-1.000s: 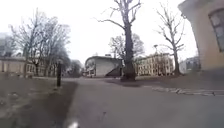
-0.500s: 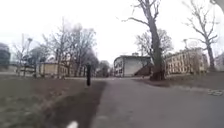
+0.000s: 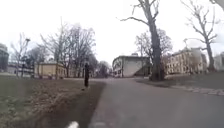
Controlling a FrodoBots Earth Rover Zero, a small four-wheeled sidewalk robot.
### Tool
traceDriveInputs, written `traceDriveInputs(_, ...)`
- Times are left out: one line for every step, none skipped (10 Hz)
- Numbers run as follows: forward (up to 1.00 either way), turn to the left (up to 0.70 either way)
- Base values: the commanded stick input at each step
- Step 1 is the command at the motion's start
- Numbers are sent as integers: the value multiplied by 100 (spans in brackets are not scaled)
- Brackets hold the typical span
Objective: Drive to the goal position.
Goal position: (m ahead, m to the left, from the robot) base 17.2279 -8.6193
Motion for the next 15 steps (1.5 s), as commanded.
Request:
traceDriveInputs(100,-22)
traceDriveInputs(100,-37)
traceDriveInputs(100,-40)
traceDriveInputs(100,-40)
traceDriveInputs(100,-40)
traceDriveInputs(100,-40)
traceDriveInputs(100,-21)
traceDriveInputs(100,0)
traceDriveInputs(100,0)
traceDriveInputs(100,0)
traceDriveInputs(100,0)
traceDriveInputs(100,0)
traceDriveInputs(100,0)
traceDriveInputs(100,0)
traceDriveInputs(100,0)
